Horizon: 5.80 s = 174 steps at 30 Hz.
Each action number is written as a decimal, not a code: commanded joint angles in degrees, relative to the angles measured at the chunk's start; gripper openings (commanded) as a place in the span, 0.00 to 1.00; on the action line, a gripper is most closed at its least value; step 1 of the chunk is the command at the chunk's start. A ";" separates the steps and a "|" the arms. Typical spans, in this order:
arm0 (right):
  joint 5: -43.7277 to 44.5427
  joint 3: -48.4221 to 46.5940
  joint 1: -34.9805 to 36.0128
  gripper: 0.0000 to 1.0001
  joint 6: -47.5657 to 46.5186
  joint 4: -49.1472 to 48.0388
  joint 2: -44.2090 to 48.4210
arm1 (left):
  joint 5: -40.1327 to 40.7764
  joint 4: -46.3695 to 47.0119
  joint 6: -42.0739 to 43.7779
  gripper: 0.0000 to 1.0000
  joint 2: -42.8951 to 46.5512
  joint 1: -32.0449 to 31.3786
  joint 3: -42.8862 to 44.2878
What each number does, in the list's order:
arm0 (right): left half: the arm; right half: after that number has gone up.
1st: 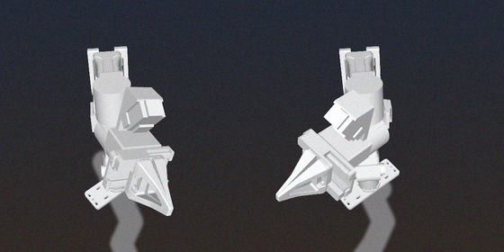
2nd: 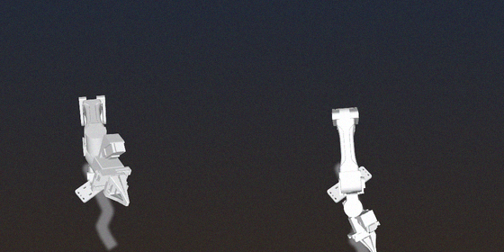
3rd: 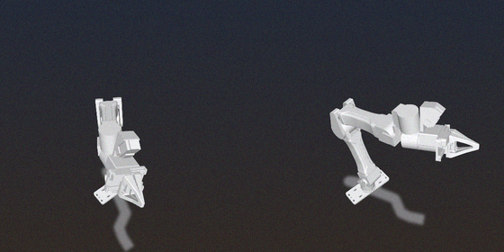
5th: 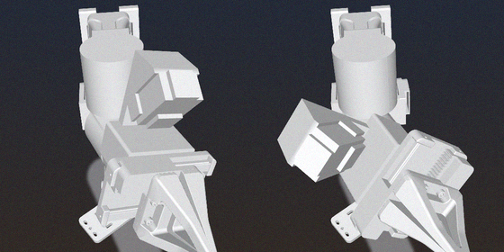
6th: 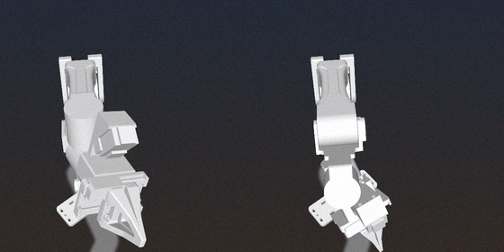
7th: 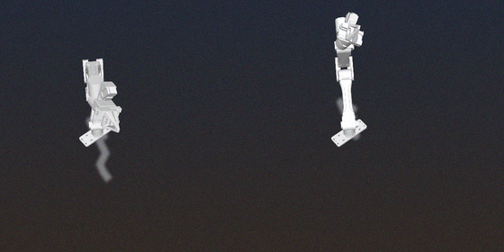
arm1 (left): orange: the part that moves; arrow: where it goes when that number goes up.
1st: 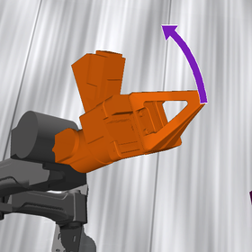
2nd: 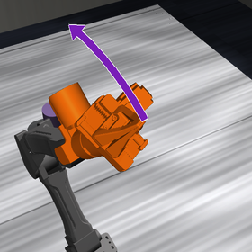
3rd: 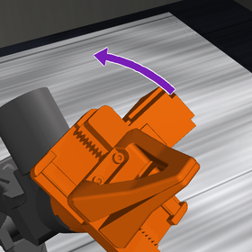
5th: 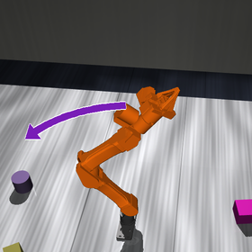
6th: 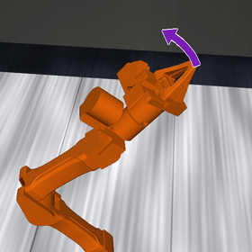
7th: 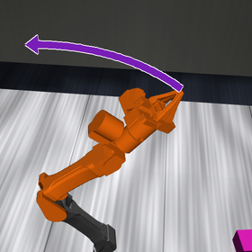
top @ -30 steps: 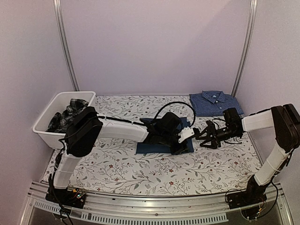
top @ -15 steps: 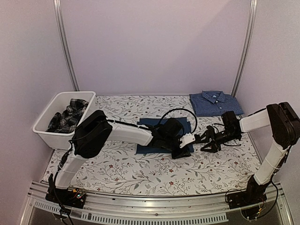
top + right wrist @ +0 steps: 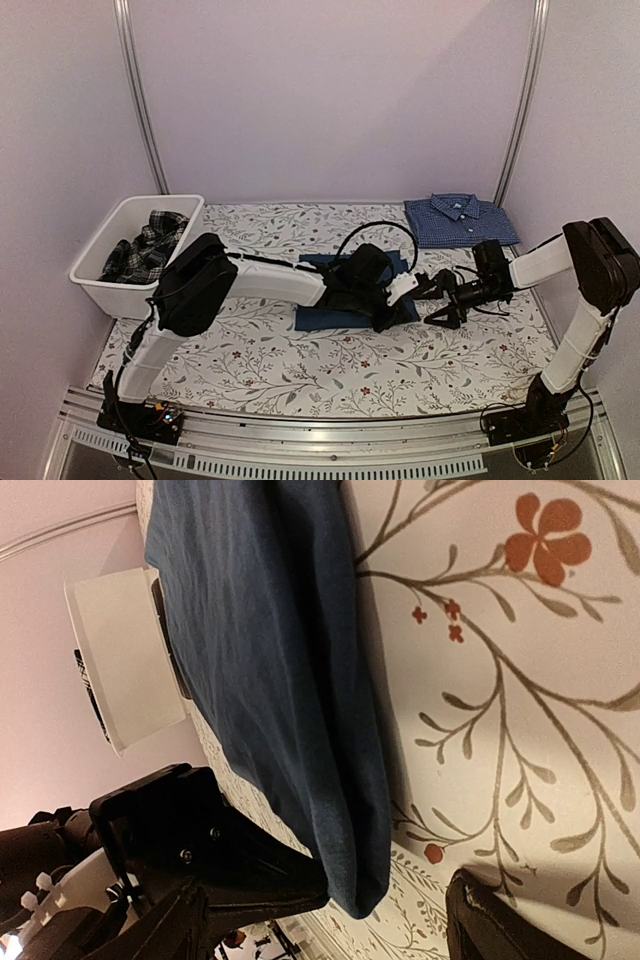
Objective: Fold and stack the mixed laundry pile
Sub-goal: Pick up the square-folded T-shirt from the center of the board, then turn over the square-folded T-shirt at the center of the board, then move the square-folded T-shirt to the center of the board.
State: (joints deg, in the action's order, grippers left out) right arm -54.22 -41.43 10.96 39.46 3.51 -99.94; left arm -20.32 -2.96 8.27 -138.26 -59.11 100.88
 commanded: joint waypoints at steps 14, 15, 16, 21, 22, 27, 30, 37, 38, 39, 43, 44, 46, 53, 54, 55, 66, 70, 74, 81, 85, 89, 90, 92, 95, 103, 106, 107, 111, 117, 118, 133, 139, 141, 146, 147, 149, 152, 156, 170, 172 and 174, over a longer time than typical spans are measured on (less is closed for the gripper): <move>-2.17 -2.92 6.38 0.68 18.32 -18.15 -10.37 | -6.82 5.14 -2.66 0.00 7.96 0.40 -1.20; -2.27 -3.96 6.40 0.66 18.51 -18.18 -11.53 | -7.32 5.42 -2.49 0.00 8.49 0.27 -2.00; -2.34 -4.88 6.40 0.64 18.66 -18.13 -12.35 | -8.14 5.66 -2.21 0.00 9.00 0.19 -3.07; -3.18 -8.60 6.33 0.60 18.90 -18.10 -17.26 | -9.54 5.69 -0.96 0.00 10.43 -0.52 -5.59; -3.51 -9.00 6.30 0.60 18.90 -18.10 -18.26 | -9.60 5.70 -0.90 0.00 10.67 -0.67 -6.06; -3.57 -9.22 4.85 0.57 17.88 -17.45 -20.32 | -9.31 5.56 -0.04 0.00 12.15 -0.96 -8.61; -3.61 -9.68 3.61 0.56 16.30 -16.18 -21.09 | -8.91 6.16 0.41 0.00 13.36 -1.15 -10.67; -3.03 -12.55 2.85 0.43 12.82 -13.03 -22.96 | -8.43 5.78 1.05 0.00 13.72 -1.18 -12.20; -2.88 -12.95 2.84 0.40 12.65 -12.93 -23.20 | -8.49 5.77 1.08 0.00 13.67 -1.28 -12.12; -2.65 -13.35 2.95 0.38 12.51 -12.91 -23.59 | -8.38 5.77 1.14 0.00 13.59 -1.33 -11.99; -2.27 -15.74 3.84 0.38 12.78 -12.41 -24.82 | -8.34 5.65 1.34 0.00 13.16 -1.59 -11.48; -1.98 -16.37 4.29 0.38 12.86 -12.00 -25.00 | -8.26 5.42 1.55 0.00 13.04 -1.69 -11.30; -1.34 -17.35 5.00 0.33 12.55 -10.94 -25.41 | -8.09 4.85 1.82 0.00 12.76 -1.96 -10.84; 2.88 -20.00 5.06 0.00 5.23 -1.05 -22.38 | -5.22 6.17 -1.25 0.29 17.02 -1.55 -14.98; 3.53 -20.28 5.08 0.00 3.48 0.59 -21.45 | -4.61 6.39 -2.42 0.38 18.32 -0.99 -16.06; 4.18 -20.72 5.05 0.00 2.45 2.32 -20.11 | -4.26 6.58 -3.66 0.46 19.74 -0.54 -17.32; 17.90 -27.03 4.57 0.00 -15.99 27.36 -10.16 | 2.05 7.47 -15.98 0.82 34.24 7.70 -33.31; 24.98 -28.88 3.57 0.00 -20.48 36.00 -5.76 | 3.36 5.87 -18.53 0.84 36.12 9.91 -35.74; 33.46 -29.63 2.06 0.00 -23.75 43.47 -0.31 | 4.73 5.50 -19.10 0.86 37.48 10.92 -37.08; 49.58 -31.70 -1.65 0.00 -24.40 56.32 10.23 | 4.18 5.29 -18.91 0.88 37.24 11.20 -37.22; 59.69 -33.84 -3.52 0.00 -24.20 60.98 14.95 | 3.45 4.25 -17.77 0.88 36.54 11.24 -36.97; 67.07 -36.95 -6.45 0.00 -24.32 63.29 17.54 | 4.02 0.73 -16.72 0.88 36.17 11.55 -36.67; 69.84 -38.26 -6.95 0.00 -24.20 63.86 17.77 | 4.49 0.22 -16.74 0.88 36.30 11.68 -36.82; 74.72 -40.95 -7.76 0.00 -25.20 65.19 17.48 | 4.73 -0.58 -17.11 0.88 36.82 12.04 -37.25; 81.83 -45.12 -9.06 0.00 -28.47 66.70 15.77 | 6.02 -2.08 -17.26 0.88 37.99 12.60 -38.29; 88.36 -58.01 -5.07 0.00 -31.89 70.53 3.37 | 9.41 -3.49 -16.80 0.89 44.20 15.49 -44.67; 88.11 -58.85 1.27 0.00 -30.69 71.17 -2.73 | 10.34 -3.81 -16.79 0.90 45.98 16.62 -46.42; 87.23 -59.52 3.44 0.00 -30.17 71.41 -5.11 | 10.38 -3.78 -16.98 0.90 46.47 16.94 -46.92; 79.67 -64.62 12.29 0.00 -26.57 71.24 -14.62 | 10.64 -4.73 -17.99 0.90 47.39 18.21 -47.62; 71.14 -77.02 23.38 0.00 -24.20 71.28 -30.28 | 9.31 -4.52 -20.25 0.90 49.15 20.24 -48.93; 69.65 -78.90 24.54 0.00 -24.24 70.95 -31.82 | 9.16 -4.52 -20.53 0.90 49.40 20.48 -49.24; 17.03 -80.22 29.53 0.70 -18.13 41.14 -32.02 | 3.58 -0.92 -28.54 0.92 53.16 25.98 -51.70; 13.56 -57.66 18.57 0.72 -17.04 30.23 -16.02 | -2.01 0.55 -28.17 0.90 48.17 22.32 -45.38; 14.67 -50.27 14.00 0.70 -17.96 29.36 -11.35 | -2.55 0.94 -28.05 0.89 43.58 19.88 -41.41; 19.01 -38.49 5.97 0.63 -22.61 30.68 -7.35 | -5.24 -1.11 -26.55 0.82 29.64 14.07 -26.50; 19.62 -37.10 5.27 0.62 -23.25 30.66 -7.38 | -6.09 -2.05 -26.33 0.80 26.66 13.02 -22.93; 20.63 -35.07 4.82 0.59 -24.86 31.31 -8.18 | -7.01 -4.34 -26.26 0.76 20.31 10.86 -16.45; 20.82 -31.83 4.78 0.54 -25.58 30.85 -10.02 | -7.18 -6.52 -28.46 0.72 12.82 9.63 -9.38; 19.52 -25.37 5.53 0.51 -24.89 29.01 -11.19 | -6.74 -8.45 -30.30 0.71 8.81 10.71 -9.22; 3.25 -18.66 22.65 0.56 -17.57 23.08 -2.19 | -3.67 -9.30 -22.94 0.69 29.85 22.59 -39.45; 3.09 -18.73 19.25 0.56 -17.07 23.02 1.33 | -4.01 -7.53 -21.50 0.70 34.07 22.76 -41.01; 4.43 -17.79 15.38 0.52 -15.81 22.57 4.34 | -4.90 -5.19 -19.67 0.71 38.59 21.70 -41.83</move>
State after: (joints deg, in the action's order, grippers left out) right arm -49.06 -59.61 34.15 20.51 27.33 -103.48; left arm -25.15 -9.89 -16.23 -107.66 -36.25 60.51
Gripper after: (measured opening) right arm 0.550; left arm 0.703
